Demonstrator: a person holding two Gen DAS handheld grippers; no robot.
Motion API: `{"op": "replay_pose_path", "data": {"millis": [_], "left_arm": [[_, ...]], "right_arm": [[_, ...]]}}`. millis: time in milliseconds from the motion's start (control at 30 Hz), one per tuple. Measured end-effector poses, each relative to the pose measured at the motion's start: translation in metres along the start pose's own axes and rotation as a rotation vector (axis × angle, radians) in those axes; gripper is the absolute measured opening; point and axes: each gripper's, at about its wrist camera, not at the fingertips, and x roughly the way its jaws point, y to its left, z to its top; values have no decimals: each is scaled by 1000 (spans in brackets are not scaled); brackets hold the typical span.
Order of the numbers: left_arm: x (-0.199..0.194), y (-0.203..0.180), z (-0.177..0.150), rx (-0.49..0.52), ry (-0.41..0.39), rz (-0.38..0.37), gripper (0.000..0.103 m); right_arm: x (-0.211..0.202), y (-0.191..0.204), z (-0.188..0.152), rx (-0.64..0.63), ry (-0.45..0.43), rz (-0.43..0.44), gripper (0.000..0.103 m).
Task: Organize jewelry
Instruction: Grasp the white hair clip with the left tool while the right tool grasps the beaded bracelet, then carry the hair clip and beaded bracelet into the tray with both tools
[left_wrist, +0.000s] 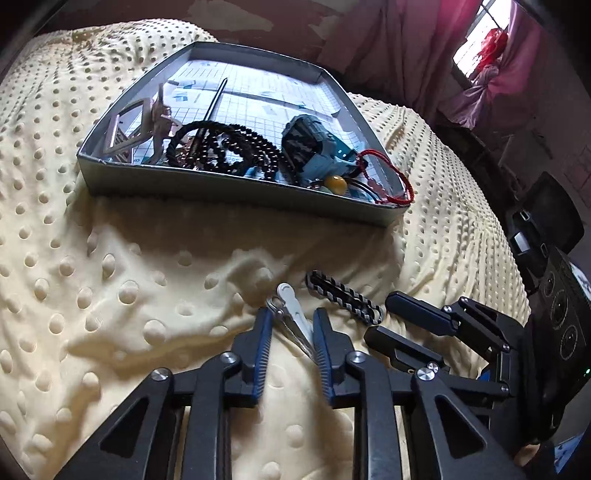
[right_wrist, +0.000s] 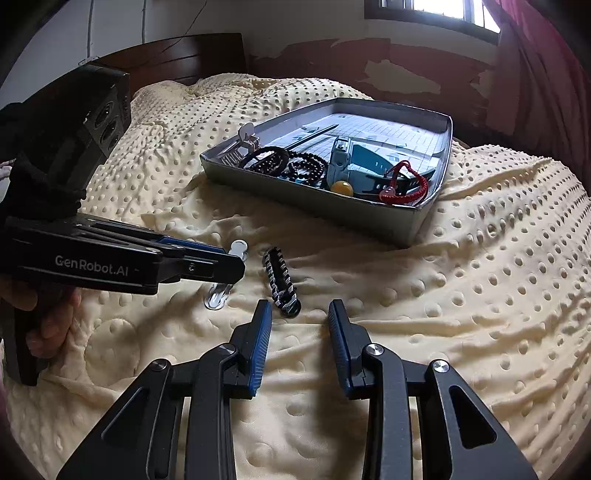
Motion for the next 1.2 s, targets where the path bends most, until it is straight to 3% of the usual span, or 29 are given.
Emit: {"op": "replay_pose_path", "data": {"millis": [300,400,500,833,1000,1200], "left_arm": [[6,11,3,-39,6,-30,13],[6,11,2,-34,1,-41,11],[2,11,1,-29,-9,-61,8],[-45,-2,-1,52,-125,-26,7],[-76,0,22,47,-209,10,7],[-67,-5,76,59,-261,83,7]], "right_arm": [[8,6,7,-26,6,-5,28],[10,6,9,-30,10,1,17],[10,6,8,-28,8,14,16],[-22,-11,3,64,-136,30,16],[-29,-18,17,115,-212,-21,16],[-21,-44,58,254,-289,-131,16]]}}
